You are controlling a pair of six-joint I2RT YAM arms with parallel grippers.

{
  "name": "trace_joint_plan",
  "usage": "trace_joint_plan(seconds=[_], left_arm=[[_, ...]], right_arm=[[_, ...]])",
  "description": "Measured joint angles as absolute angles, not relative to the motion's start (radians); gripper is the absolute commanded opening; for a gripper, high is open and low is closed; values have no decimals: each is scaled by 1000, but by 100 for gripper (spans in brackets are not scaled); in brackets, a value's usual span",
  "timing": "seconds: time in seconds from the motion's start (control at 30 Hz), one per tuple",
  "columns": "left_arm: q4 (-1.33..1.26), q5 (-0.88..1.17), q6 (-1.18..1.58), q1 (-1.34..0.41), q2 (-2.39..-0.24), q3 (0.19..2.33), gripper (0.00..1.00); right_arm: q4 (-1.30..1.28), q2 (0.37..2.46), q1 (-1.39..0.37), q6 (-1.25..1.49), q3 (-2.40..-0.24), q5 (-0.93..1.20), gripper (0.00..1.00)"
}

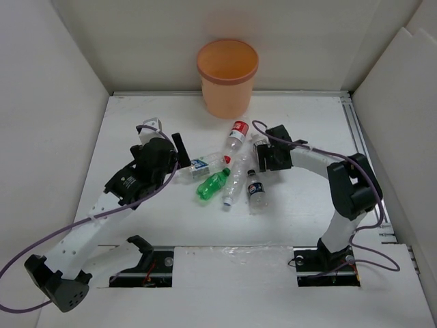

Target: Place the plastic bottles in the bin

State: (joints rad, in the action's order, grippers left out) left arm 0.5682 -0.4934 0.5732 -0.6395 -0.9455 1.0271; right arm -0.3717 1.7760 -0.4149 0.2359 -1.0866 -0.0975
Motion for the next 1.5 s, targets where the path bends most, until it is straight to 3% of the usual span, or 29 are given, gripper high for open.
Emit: trace_joint_plan(seconds=[0.03,0.13,0.17,0.43,0.77,1.2,1.27,1.3,1.37,1.43,1.47,1.5], left_arm=[[563,-490,574,-640,-939,1027,100],[548,-465,581,-639,-932,1027,98],[541,-450,584,-639,-936,1028,97],[413,-242,611,-640,-1105,1117,100],[52,182,555,-686,-1371,1308,100],[-198,389,616,-705,-1414,1331,100],[-207,394,624,-702,-1417,1327,91],[-208,397,626,-702,-1419,1325,65],[-209,392,632,-700,-1419,1321,30],[-206,369,646,-701,-1419,1323,5],[-196,347,645,-704,-1423,1330,0],[-187,339,640,-706,-1426,1336,0]], right_arm=[[-365,1771,-410,241,-1082,-97,44],[-369,1737,-388,254,-1056,-97,16],[-372,1710,-377,258,-1043,-97,0],[-390,1404,-328,251,-1030,-65,0],[-278,1087,-395,226,-1030,417,0],[-228,1102,-584,286,-1068,482,0],[-221,1109,-585,287,-1073,481,0],[-220,1110,-585,289,-1073,481,0],[-218,1110,-585,291,-1073,475,22],[-211,1111,-590,288,-1073,441,70],[-210,1112,-592,289,-1073,426,93],[-215,1111,-591,297,-1073,417,97]])
